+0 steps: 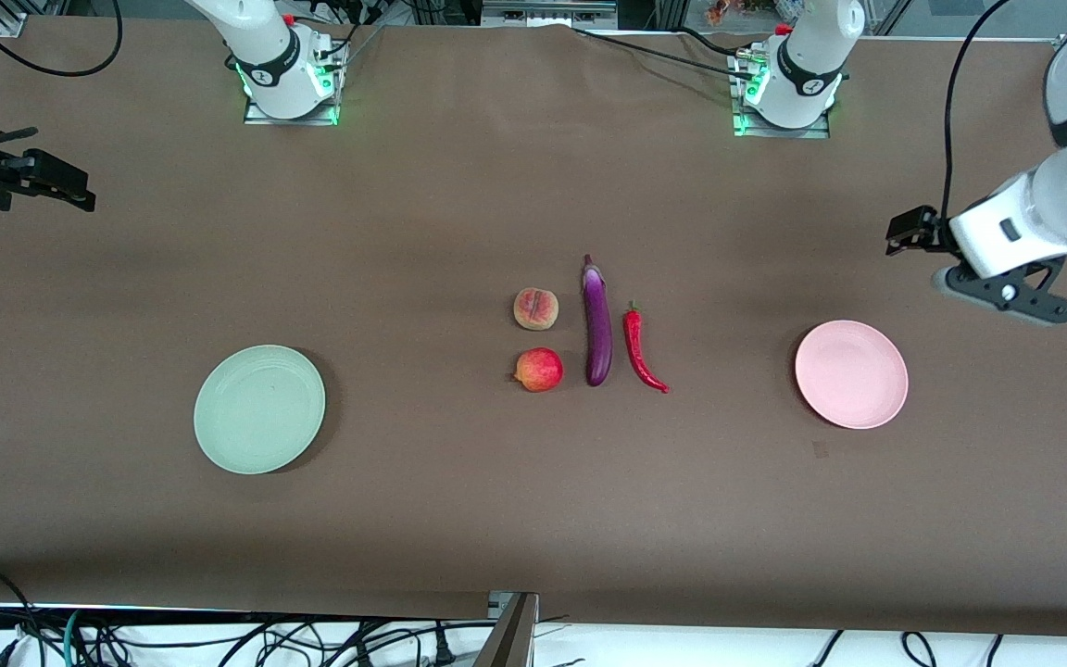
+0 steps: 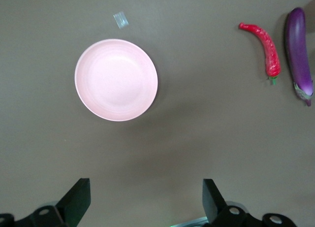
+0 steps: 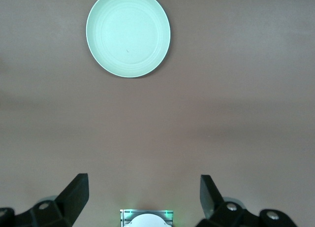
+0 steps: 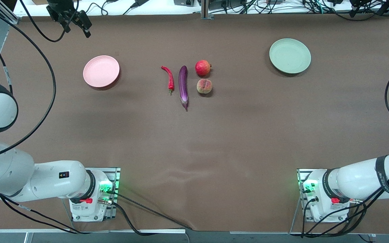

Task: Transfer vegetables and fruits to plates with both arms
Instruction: 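Move the left gripper over the pink plate toward the red chili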

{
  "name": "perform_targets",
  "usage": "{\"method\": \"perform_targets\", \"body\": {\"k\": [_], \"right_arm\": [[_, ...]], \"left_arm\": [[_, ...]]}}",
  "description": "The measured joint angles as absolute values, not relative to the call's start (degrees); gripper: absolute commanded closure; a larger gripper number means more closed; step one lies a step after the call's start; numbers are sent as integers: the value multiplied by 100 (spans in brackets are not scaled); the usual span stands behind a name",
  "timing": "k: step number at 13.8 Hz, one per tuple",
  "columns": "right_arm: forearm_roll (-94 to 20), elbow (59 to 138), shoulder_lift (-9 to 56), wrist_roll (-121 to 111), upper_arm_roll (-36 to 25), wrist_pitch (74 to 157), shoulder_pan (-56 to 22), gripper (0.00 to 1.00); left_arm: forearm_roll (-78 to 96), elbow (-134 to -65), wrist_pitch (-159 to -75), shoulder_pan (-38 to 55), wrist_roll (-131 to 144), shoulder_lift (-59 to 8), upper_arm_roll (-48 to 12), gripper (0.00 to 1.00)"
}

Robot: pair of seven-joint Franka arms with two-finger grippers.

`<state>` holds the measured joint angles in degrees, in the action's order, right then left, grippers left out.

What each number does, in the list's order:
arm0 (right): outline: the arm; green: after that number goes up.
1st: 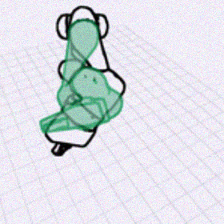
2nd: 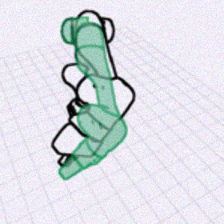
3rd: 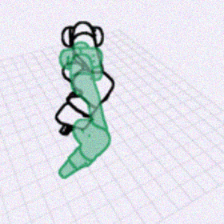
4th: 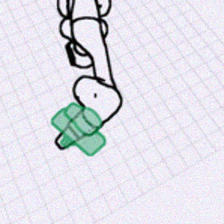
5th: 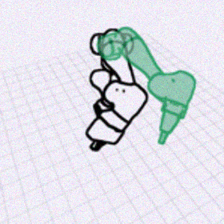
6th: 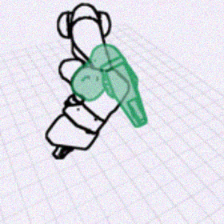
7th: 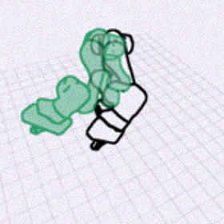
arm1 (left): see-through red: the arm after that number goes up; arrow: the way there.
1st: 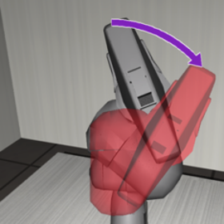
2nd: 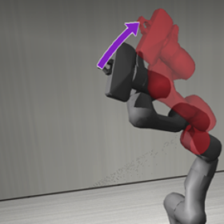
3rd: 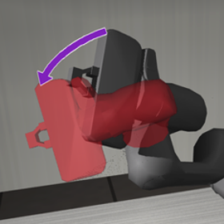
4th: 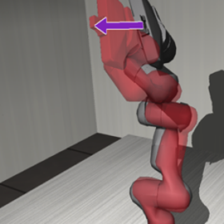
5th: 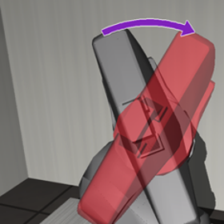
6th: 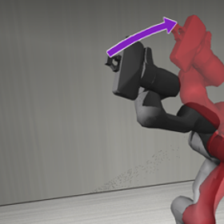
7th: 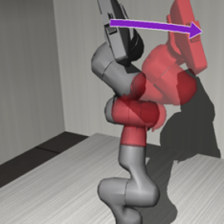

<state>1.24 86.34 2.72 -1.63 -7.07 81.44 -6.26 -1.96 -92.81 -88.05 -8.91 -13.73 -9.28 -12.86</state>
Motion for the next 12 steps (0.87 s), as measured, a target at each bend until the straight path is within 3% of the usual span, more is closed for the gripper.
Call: {"method": "perform_targets", "body": {"k": [3,7,12], "right_arm": [[124,8633,273,-163,-705,8145,-626,0],[123,8627,279,-163,-700,8146,-633,0],[121,8626,321,-159,-676,8147,-815,0]], "left_arm": [[-196,-9282,-9081,-875,-810,-1480,-1291,0],[-195,-9285,-10257,-553,335,-2372,-1341,0],[-196,-9283,-10978,552,1147,-3155,-1384,0]]}}
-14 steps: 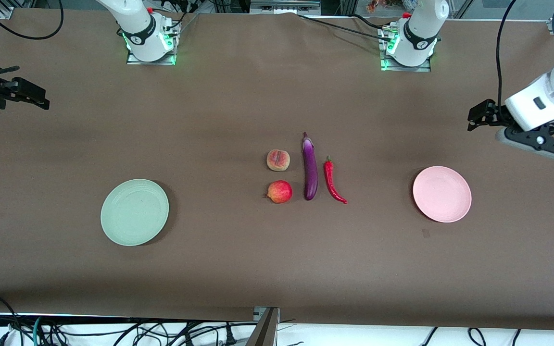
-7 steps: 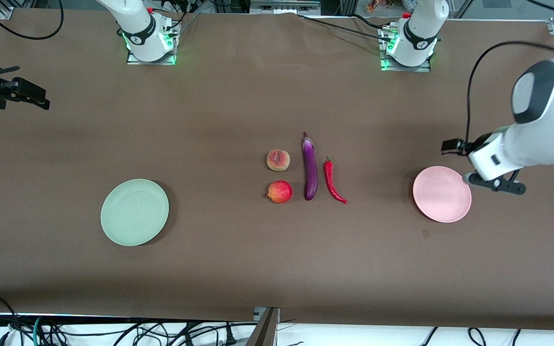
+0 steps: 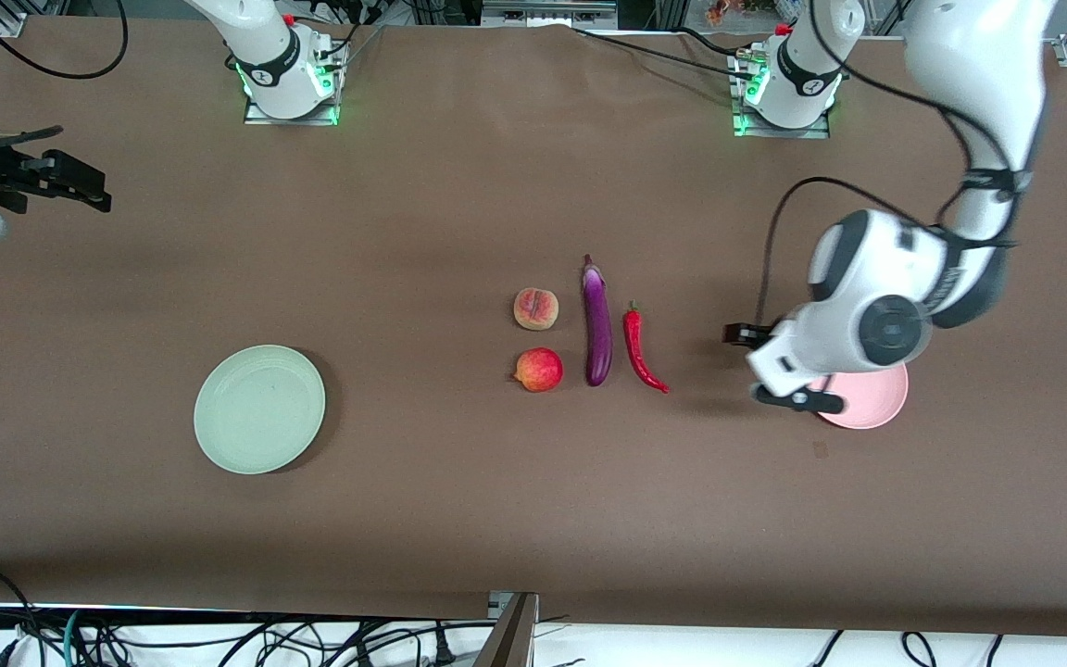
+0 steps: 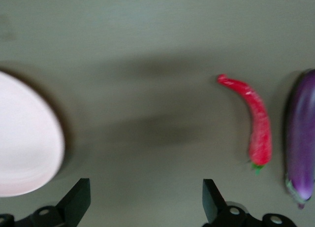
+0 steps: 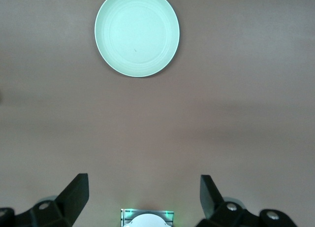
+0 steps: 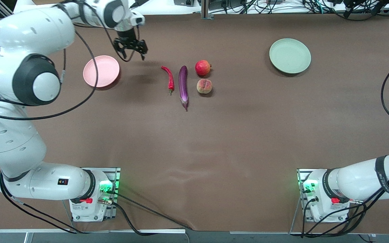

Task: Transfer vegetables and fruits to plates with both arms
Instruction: 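Grasp the red chili with the left gripper while the right gripper starts reaching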

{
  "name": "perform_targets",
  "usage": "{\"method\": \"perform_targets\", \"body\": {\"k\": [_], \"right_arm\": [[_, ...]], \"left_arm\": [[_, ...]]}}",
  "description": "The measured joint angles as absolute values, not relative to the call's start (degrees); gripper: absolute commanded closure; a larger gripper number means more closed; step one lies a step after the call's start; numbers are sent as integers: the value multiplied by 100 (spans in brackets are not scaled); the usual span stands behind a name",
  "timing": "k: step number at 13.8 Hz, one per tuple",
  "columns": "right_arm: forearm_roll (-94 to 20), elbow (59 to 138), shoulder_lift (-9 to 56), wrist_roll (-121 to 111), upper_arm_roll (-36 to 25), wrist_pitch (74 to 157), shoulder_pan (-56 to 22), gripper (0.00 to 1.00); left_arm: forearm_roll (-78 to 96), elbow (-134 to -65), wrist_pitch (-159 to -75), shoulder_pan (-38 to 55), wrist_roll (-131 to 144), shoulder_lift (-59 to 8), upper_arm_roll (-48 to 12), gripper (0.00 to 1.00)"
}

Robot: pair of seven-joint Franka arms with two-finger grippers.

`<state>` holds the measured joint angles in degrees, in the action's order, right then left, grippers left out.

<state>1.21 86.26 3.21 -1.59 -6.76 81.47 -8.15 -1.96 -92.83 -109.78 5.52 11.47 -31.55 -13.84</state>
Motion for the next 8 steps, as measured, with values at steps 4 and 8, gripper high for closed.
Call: {"method": "perform_targets", "body": {"k": [4,8], "right_arm": [[121,8629,463,-159,-677,8147,-833,0],[145,8624,668,-152,-684,8293,-844,0]], "left_arm": [[-208,-9286,-11566,1141,2130,-3610,-1388,0],[-384,-9288,-11985,1515,2862,-3882,-1377,0]]}}
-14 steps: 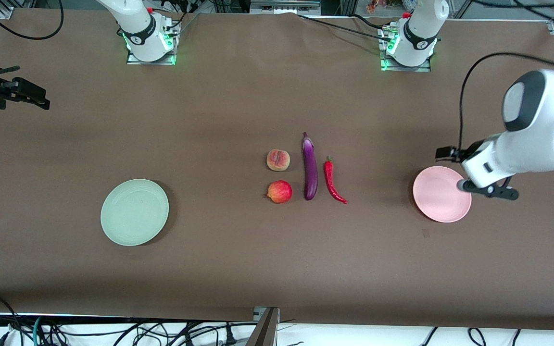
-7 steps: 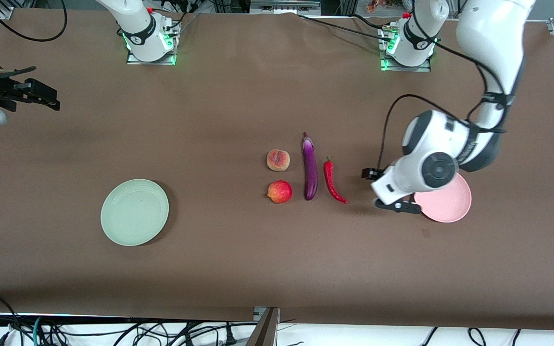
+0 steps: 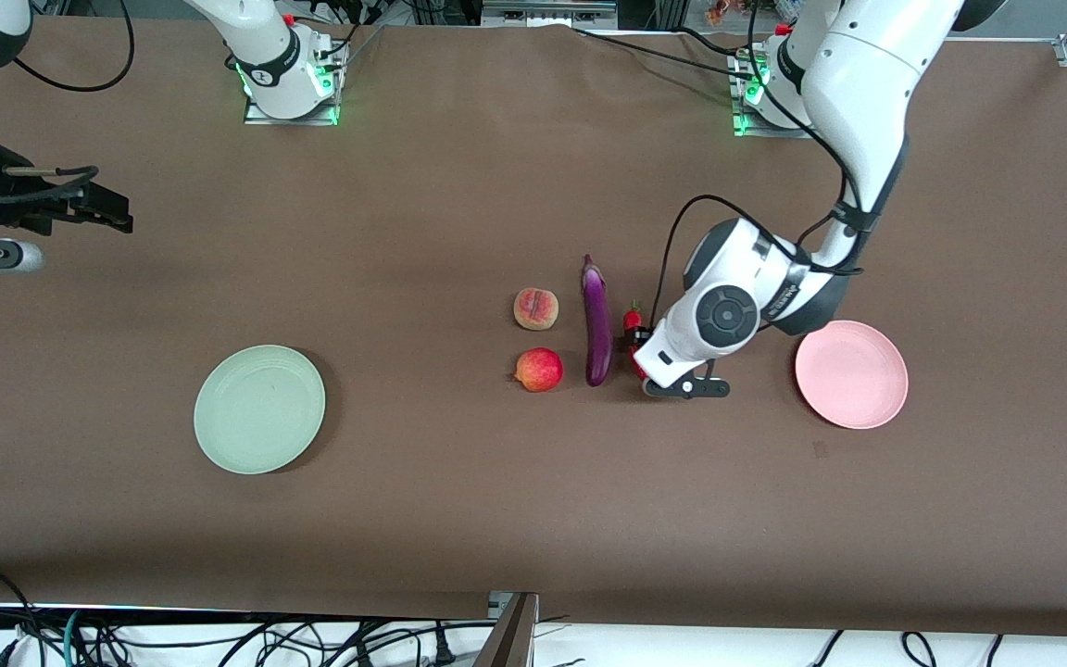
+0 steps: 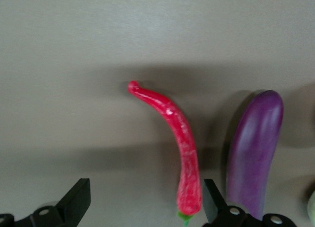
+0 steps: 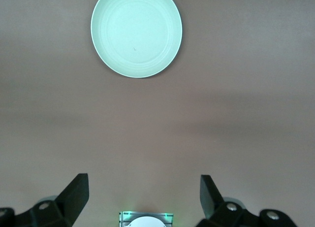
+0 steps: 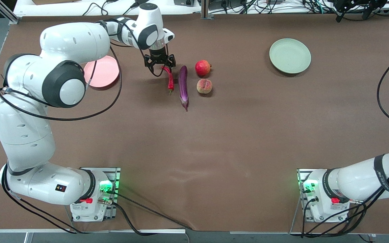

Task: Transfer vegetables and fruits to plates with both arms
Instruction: 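Grasp the red chili with the left gripper while the right gripper starts reaching, then carry the chili over the pink plate while the right gripper reaches the peach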

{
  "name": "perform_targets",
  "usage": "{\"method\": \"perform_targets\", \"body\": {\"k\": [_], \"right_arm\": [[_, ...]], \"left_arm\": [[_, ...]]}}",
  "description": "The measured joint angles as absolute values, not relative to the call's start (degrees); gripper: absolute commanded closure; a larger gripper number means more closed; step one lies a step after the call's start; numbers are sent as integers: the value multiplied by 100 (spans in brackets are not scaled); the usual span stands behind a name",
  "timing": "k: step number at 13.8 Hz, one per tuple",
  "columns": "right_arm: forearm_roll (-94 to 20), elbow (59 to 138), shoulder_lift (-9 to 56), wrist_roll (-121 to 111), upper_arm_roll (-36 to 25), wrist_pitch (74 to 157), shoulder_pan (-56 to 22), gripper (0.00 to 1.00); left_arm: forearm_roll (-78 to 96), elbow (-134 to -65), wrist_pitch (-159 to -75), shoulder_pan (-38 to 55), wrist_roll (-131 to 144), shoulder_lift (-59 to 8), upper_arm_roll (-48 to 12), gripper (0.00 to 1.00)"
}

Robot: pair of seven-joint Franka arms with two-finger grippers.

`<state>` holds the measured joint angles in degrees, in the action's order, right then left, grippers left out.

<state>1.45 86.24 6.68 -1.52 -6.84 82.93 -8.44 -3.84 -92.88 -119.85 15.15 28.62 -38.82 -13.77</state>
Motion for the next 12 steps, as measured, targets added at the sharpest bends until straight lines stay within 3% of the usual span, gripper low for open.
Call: {"method": "perform_targets", "body": {"k": [6,9,10,12], "right_arm": [[73,8626,923,-11,-749,8450,-782,0],[-366,8631,1269,1256,-677,9096,-1238,0],[-398,8631,1418,1671,-662,9300,-1503,0],[-402,8632,1721,2340,-643,9654,-1991,0]], "left_arm": [[-610,-9325,-12495,1649,3173,-4156,-1366,0],[-620,-9341,-12612,1719,3243,-4248,-1359,47],[-622,-9342,-12612,1723,3246,-4256,-1357,67],[-634,-9346,-12612,1723,3246,-4271,-1349,89]]}}
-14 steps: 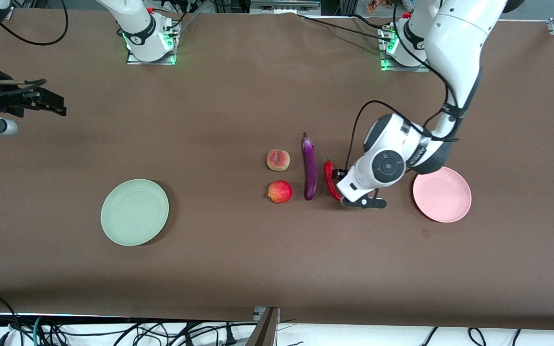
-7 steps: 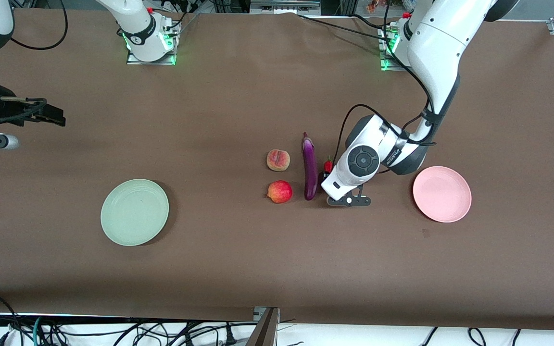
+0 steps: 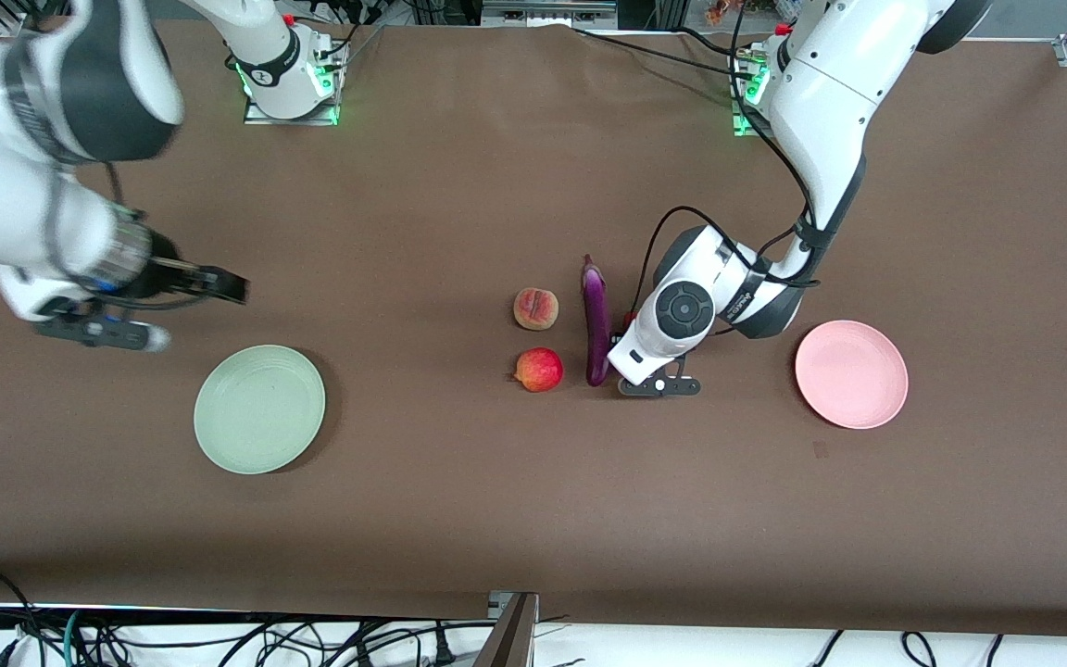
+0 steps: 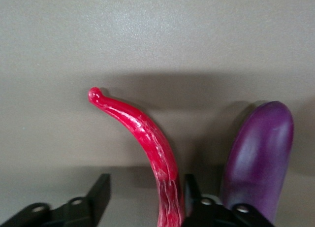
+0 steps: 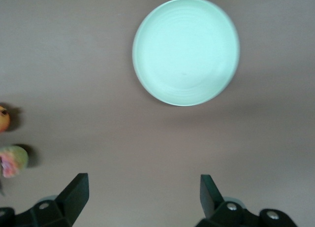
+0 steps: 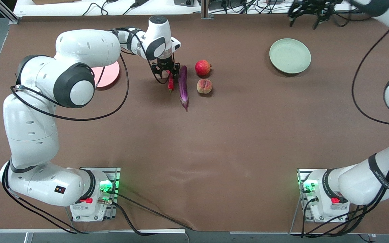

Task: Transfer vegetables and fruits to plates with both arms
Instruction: 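Carry the chili over the pink plate while the right gripper reaches the peach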

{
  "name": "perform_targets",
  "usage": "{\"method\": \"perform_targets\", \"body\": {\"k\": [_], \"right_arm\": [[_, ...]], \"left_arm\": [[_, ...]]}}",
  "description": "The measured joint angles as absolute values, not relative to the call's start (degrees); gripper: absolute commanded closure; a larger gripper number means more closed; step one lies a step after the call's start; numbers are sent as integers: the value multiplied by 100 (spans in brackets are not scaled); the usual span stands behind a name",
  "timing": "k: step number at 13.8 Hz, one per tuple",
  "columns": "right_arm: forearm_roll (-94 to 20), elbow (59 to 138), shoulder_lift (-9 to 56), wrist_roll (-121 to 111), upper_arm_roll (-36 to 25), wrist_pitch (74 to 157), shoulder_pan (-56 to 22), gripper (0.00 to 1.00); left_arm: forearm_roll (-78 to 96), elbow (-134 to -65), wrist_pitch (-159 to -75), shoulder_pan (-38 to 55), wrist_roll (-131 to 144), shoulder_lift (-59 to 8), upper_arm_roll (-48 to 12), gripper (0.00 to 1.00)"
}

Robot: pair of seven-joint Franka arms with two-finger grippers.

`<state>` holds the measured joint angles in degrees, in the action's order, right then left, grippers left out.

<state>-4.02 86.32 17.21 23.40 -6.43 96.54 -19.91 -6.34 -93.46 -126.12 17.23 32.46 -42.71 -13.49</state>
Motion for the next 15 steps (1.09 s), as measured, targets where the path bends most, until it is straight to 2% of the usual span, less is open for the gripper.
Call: {"method": "perform_targets", "body": {"k": [1,2,5,9,11,15], "right_arm": [[-414,8634,1877,2649,-639,9837,-2181,0],[-455,8635,2039,2902,-637,10032,-2332,0],[-666,8634,2534,3329,-633,10606,-2682,0],[-787,8632,3075,4128,-626,11388,-3178,0],[-968,8630,3337,4517,-624,11860,-3449,0],[-1096,8622,3803,5217,-618,12681,-4034,0]], "left_arm": [[-726,-9348,-12612,1724,3246,-4279,-1347,97],[-927,-9347,-12611,1725,3248,-4281,-1348,100],[-1221,-9329,-12428,1728,3254,-4252,-1348,100],[-1672,-9183,-11341,1592,2894,-3837,-1257,100],[-2153,-9161,-11018,1296,1817,-3537,-1200,100],[-2270,-9146,-10954,222,-587,-3223,-1151,100]]}}
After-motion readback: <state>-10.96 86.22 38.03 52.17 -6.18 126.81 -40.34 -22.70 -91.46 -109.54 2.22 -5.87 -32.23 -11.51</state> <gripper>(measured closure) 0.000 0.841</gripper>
